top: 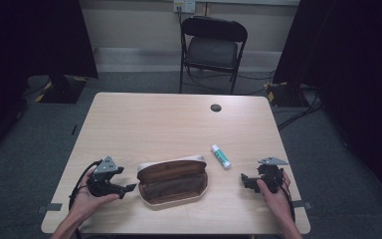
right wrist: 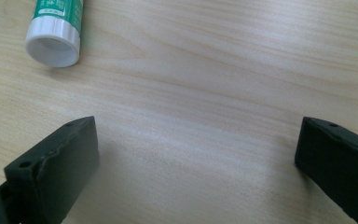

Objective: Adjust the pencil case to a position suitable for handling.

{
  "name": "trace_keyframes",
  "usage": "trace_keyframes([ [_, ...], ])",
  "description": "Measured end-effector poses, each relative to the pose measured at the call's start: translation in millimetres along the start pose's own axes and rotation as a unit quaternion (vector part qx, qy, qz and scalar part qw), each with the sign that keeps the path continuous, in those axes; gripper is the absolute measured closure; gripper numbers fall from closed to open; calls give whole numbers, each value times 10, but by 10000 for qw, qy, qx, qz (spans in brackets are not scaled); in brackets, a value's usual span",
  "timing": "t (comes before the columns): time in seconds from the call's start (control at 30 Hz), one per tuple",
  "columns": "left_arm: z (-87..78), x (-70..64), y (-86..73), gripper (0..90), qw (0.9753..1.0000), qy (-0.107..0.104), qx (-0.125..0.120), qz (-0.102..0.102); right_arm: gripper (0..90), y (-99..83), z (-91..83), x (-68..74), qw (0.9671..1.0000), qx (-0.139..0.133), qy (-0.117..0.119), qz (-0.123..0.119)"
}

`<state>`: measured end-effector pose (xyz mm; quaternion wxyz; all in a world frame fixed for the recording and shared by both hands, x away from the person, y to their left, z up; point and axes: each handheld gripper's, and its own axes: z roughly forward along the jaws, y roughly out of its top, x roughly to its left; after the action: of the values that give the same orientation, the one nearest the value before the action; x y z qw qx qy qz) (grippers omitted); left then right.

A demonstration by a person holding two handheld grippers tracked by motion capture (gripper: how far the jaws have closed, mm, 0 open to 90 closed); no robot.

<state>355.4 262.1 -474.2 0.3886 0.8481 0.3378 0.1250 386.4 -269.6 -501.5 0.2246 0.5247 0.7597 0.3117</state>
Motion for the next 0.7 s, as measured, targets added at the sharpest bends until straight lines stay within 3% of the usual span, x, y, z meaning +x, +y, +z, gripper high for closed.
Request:
trace_keyframes([
  [0.07, 12, 24, -22, 166, 10000, -16, 46, -58, 0, 0, 0, 0, 10000, 0, -1, 2],
  [0.1, 13, 86, -49, 166, 9998, 61, 149, -82, 0, 0, 0, 0, 10000, 0, -2, 2],
  [0.23, -21, 204, -117, 163, 9985, 328, 91, -434, 0, -1, -2, 6, 10000, 7, -17, 31],
  [0.27, -21, 204, -117, 161, 9985, 328, 91, -434, 0, -1, -2, 6, 10000, 7, -17, 31],
  [0.3, -23, 271, -166, 161, 9974, 458, 92, -544, 0, -1, -2, 10, 10000, 4, -41, 45],
  [0.4, -1, 328, -221, 162, 9960, 608, 271, -602, 0, 8, 6, 16, 10000, 4, -57, 60],
  [0.43, 8, 347, -256, 157, 9956, 720, 319, -509, 33, 25, 18, 31, 10000, -43, -11, 9],
  [0.53, 9, 358, -264, 158, 9946, 834, 316, -529, 165, 66, 28, 68, 9998, -165, -66, 51],
  [0.6, 32, 358, -289, 134, 9935, 952, 171, -593, 156, 110, 49, 100, 9999, -83, -132, 52],
  [0.7, 53, 370, -304, 87, 9924, 1042, 132, -643, 175, 143, 40, 132, 9997, -241, 30, 3],
])
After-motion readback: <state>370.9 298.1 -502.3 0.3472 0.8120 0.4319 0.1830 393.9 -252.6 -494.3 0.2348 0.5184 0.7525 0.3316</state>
